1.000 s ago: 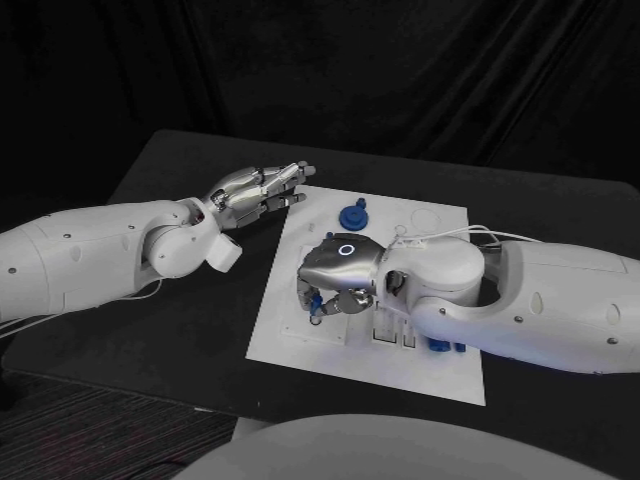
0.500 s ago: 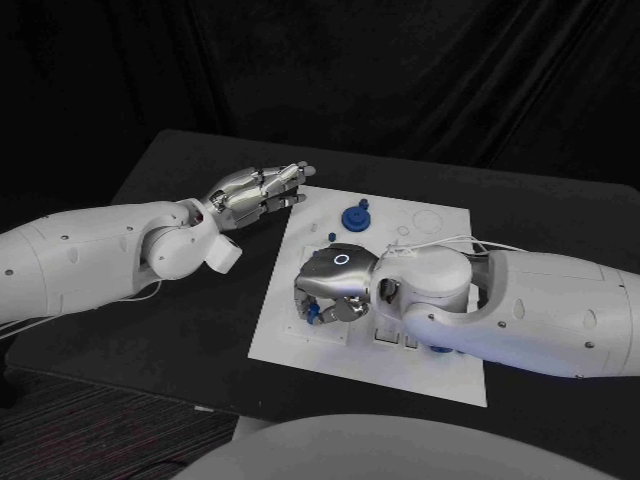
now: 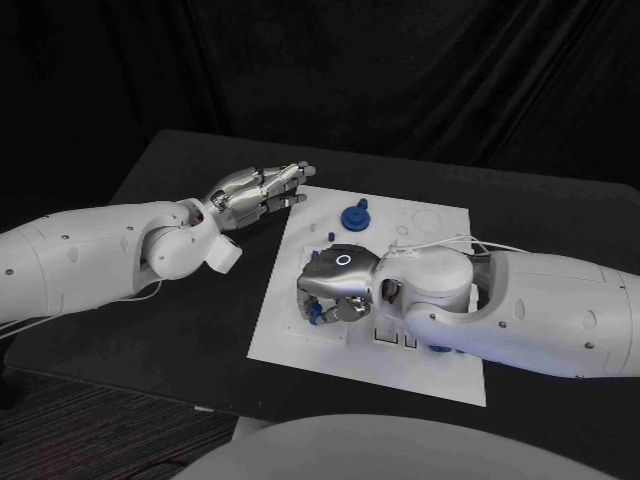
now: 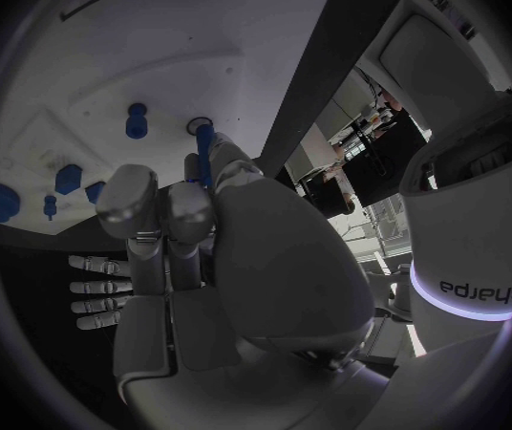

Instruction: Assemble the parts on the task board

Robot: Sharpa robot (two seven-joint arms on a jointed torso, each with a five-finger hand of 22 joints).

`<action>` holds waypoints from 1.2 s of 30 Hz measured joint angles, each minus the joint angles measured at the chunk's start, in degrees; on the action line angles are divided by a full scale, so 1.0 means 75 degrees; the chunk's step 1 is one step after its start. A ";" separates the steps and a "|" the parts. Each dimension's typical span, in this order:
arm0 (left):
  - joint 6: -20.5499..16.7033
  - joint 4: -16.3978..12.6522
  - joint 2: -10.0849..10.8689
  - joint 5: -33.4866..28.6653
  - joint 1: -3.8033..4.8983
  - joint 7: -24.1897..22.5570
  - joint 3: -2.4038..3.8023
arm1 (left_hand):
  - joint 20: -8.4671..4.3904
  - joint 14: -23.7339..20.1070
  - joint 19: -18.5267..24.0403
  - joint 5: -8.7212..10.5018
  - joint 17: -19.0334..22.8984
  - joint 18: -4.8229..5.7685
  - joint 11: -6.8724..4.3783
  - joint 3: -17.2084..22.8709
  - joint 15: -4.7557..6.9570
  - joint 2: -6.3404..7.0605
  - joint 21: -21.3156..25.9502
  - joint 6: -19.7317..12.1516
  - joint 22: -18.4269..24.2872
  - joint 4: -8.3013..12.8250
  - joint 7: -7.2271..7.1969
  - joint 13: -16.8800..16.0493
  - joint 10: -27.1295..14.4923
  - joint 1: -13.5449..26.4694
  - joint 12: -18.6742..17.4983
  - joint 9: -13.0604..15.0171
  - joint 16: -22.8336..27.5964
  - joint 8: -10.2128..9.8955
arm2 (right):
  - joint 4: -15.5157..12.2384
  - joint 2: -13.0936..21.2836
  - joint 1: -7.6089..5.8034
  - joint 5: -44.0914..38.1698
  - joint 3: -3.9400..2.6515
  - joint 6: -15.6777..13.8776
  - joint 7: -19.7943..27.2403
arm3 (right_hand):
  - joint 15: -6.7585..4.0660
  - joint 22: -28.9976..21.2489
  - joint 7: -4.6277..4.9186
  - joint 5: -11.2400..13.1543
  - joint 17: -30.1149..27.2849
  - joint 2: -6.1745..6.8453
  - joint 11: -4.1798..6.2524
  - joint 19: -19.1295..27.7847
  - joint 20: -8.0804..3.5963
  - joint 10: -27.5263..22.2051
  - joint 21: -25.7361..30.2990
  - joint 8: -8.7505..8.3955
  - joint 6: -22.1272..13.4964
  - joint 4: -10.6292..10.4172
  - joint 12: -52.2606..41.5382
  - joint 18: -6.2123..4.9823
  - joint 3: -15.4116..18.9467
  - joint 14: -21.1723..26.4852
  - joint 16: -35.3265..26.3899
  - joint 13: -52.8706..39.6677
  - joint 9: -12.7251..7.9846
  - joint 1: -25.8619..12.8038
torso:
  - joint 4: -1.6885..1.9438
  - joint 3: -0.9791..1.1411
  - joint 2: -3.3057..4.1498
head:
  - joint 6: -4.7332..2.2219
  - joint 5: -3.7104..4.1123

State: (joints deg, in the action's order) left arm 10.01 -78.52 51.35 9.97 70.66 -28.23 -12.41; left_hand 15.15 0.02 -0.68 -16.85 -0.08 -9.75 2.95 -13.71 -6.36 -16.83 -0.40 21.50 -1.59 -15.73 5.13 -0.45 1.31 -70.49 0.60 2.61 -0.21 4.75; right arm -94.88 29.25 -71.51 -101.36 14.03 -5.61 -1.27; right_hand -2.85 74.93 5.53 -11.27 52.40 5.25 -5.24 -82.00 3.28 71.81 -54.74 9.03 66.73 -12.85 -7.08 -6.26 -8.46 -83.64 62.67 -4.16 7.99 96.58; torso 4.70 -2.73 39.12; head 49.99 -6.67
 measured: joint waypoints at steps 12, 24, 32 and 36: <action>0.0004 0.0034 -0.0022 0.0000 0.0000 0.0000 0.0000 | 0.0000 0.0000 0.0000 0.0000 -0.0002 0.0000 0.0000 0.0000 0.0000 0.0000 0.0000 0.0000 0.0000 0.0000 0.0000 0.0000 0.0000 0.0000 0.0000 0.0000 0.0000 0.0000 | -0.0030 0.0102 0.0017 -0.0312 0.0008 0.0000 0.0016 | 0.0000 -0.0001 0.0026 0.0000 0.0008 0.0050 0.0000 0.0000 0.0000 0.0001 0.0000 0.0000 0.0026 0.0000 0.0019 -0.0001 0.0000 0.0000 -0.0001 -0.0010 -0.0007 -0.0050 | -0.0001 0.0004 -0.0010 | 0.0000 -0.0001; 0.0010 0.0094 -0.0057 0.0000 0.0000 0.0003 0.0000 | 0.0000 0.0000 0.0000 0.0000 0.0004 0.0000 -0.0001 0.0021 0.0000 0.0000 0.0000 0.0000 0.0000 -0.0021 0.0000 0.0000 -0.0001 0.0000 0.0000 0.0000 0.0000 0.0000 | -0.0035 0.0114 0.0028 -0.0430 0.0006 0.0018 0.0022 | 0.0001 -0.0002 0.0026 0.0001 0.0007 0.0059 0.0001 0.0000 0.0000 -0.0001 0.0000 0.0000 0.0026 0.0000 -0.0002 0.0000 0.0002 0.0000 -0.0001 -0.0014 -0.0007 -0.0059 | 0.0002 0.0001 -0.0035 | 0.0000 0.0015; 0.0016 0.0118 -0.0068 0.0000 0.0000 0.0006 0.0000 | 0.0000 0.0000 0.0000 0.0000 0.0004 0.0000 -0.0001 0.0021 0.0000 0.0000 0.0000 0.0000 0.0001 -0.0021 0.0000 0.0000 -0.0001 0.0000 0.0000 0.0000 0.0000 0.0000 | -0.0025 0.0095 0.0033 -0.0459 0.0006 0.0027 0.0025 | 0.0001 -0.0003 0.0043 0.0005 -0.0028 0.0058 0.0004 0.0000 0.0000 -0.0004 0.0023 -0.0120 0.0008 -0.0004 -0.0001 0.0000 0.0000 0.0000 -0.0040 -0.0015 -0.0065 -0.0058 | 0.0006 -0.0001 -0.0040 | 0.0000 0.0018; 0.0020 0.0128 -0.0085 0.0000 0.0000 0.0008 0.0000 | 0.0000 0.0000 0.0000 0.0000 0.0004 0.0000 0.0026 0.0020 0.0000 0.0000 0.0000 0.0000 0.0001 -0.0021 0.0000 0.0000 -0.0030 0.0000 0.0000 0.0000 0.0000 0.0000 | -0.0019 0.0070 0.0046 -0.0468 0.0006 0.0029 0.0031 | 0.0010 -0.0003 0.0099 0.0134 -0.0050 0.0093 0.0002 0.0029 0.0028 -0.0001 0.0092 -0.0308 -0.0265 -0.0122 0.0050 0.0000 -0.0008 0.0009 -0.0044 -0.0016 -0.0161 -0.0093 | 0.0006 -0.0001 -0.0040 | 0.0000 0.0021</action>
State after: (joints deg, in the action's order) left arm 10.16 -77.57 50.72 9.97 70.66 -28.17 -12.41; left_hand 15.15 0.02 -0.68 -16.85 -0.05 -9.75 3.15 -13.56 -6.36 -16.83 -0.40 21.50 -1.58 -15.88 5.13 -0.45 1.08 -70.49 0.60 2.61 -0.21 4.75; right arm -95.02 29.78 -71.17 -104.87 14.08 -5.40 -1.03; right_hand -2.78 74.91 6.28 -10.26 52.03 5.95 -5.22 -81.79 3.50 71.80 -54.05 6.72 64.75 -13.77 -6.70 -6.26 -8.53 -83.58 62.34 -4.27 6.78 95.88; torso 4.75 -2.74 38.82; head 49.99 -6.51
